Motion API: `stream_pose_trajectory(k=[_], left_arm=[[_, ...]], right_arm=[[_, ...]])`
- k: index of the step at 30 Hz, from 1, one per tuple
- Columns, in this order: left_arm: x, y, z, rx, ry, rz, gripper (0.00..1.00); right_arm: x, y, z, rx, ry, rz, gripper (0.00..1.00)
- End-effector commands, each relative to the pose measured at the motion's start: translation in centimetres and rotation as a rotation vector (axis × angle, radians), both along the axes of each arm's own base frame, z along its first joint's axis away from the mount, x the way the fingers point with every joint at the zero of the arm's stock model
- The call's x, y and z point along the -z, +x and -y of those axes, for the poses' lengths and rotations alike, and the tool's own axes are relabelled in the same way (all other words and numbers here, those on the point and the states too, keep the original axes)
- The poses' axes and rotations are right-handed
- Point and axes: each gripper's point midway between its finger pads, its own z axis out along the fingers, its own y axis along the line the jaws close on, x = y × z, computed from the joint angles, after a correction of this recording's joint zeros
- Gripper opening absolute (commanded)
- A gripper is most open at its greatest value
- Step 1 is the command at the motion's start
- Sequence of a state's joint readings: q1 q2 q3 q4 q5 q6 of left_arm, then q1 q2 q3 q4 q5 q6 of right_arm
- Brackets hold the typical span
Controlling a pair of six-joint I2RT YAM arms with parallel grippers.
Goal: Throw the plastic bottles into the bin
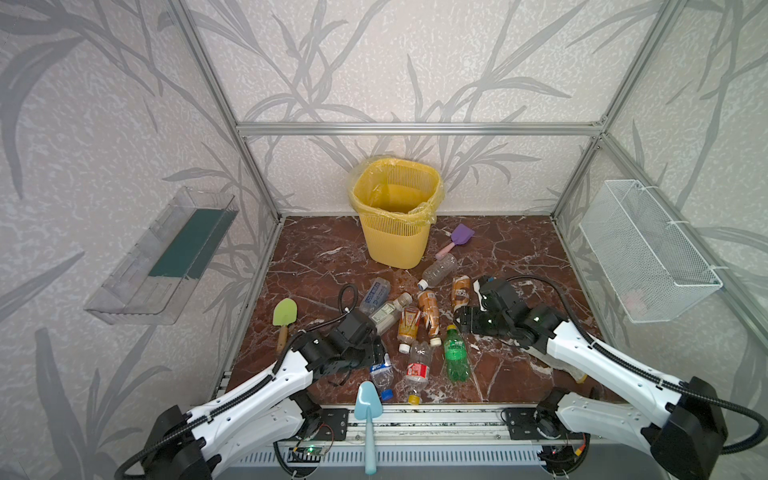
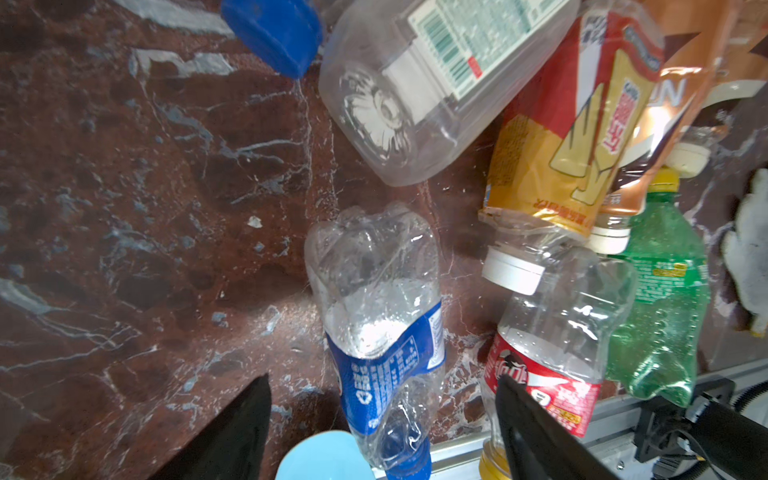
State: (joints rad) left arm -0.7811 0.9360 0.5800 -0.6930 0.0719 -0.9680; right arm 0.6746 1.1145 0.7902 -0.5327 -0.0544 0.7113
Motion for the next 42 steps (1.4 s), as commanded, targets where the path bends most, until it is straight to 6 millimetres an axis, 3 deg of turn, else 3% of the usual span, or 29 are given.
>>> stream_pose_trajectory(k=[1,17,25,35,42], left_arm=[[0.6,0.5,0.2,-0.071,0.031,0.0,0.85],[3.9,1.3,2.8,-0.085,0.088,-0.075,0.83],[5.0,1.5,3.2,-0.079,0.109,-0.1,0.76],[3.3,1.4,3.1,-0.061,0.079,-0.065,0.57],[0.9,1.4,2.7,-0.049,0.043,-0.006,0.56]], right_arm=[[0.4,0.2,-0.1,0.008,0.009,-0.006,0.8],[1.2,-0.3,1.1,0.024,0.006,-0.008,0.8],[1.4,-0.4,1.6,0.037,0.014,-0.009,0.79],[1.6,-0.3,1.7,0.042,0.027,-0.013,0.78],[1.9,-0.2,1.4,0.045,0.041,-0.02,0.77]])
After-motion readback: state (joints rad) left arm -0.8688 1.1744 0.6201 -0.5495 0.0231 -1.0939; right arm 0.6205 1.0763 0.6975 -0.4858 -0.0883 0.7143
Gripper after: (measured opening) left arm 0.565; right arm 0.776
